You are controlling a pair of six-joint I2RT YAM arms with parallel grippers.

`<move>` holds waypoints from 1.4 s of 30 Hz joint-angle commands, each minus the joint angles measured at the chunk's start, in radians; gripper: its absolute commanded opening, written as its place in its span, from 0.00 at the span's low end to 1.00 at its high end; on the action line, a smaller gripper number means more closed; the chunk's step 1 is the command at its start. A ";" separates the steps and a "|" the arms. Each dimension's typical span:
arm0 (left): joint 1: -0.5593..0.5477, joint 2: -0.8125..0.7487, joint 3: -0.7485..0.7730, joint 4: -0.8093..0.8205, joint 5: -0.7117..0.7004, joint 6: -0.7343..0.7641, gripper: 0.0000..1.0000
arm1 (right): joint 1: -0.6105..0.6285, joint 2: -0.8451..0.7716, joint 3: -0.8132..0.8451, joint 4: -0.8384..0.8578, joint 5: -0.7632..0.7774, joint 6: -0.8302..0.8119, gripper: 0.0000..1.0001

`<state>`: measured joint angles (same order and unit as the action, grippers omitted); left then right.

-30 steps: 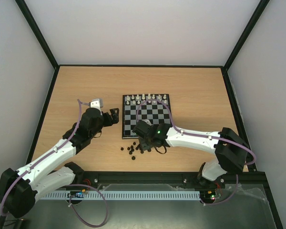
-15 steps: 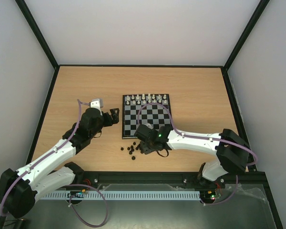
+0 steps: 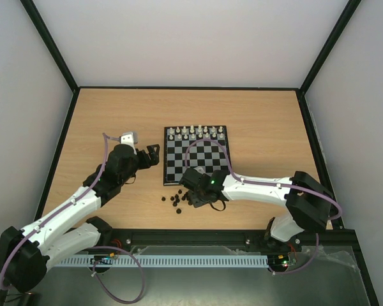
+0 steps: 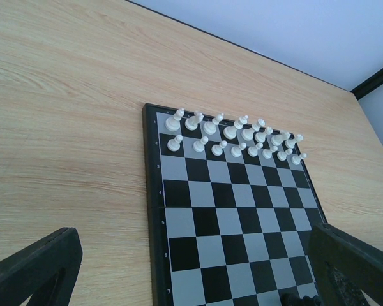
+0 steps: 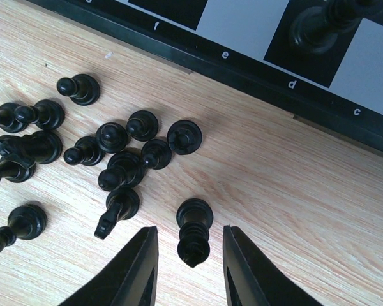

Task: Set up the chess pieces on the board
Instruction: Pick up the chess piece at the center of the board, then place the chess piece on the chessboard.

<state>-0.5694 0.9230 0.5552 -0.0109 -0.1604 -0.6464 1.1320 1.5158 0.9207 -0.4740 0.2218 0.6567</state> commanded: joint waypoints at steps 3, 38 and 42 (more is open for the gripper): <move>0.000 -0.013 -0.012 0.009 0.005 0.007 1.00 | 0.006 0.031 -0.008 -0.044 0.001 0.008 0.27; 0.000 -0.013 -0.014 0.010 0.012 0.006 1.00 | -0.087 0.075 0.255 -0.149 0.104 -0.101 0.07; -0.001 -0.010 -0.013 0.011 0.012 0.007 0.99 | -0.122 0.095 0.266 -0.133 0.082 -0.130 0.06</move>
<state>-0.5694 0.9222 0.5541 -0.0101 -0.1566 -0.6464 1.0374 1.5829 1.1557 -0.5709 0.3149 0.5728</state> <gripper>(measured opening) 0.995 0.091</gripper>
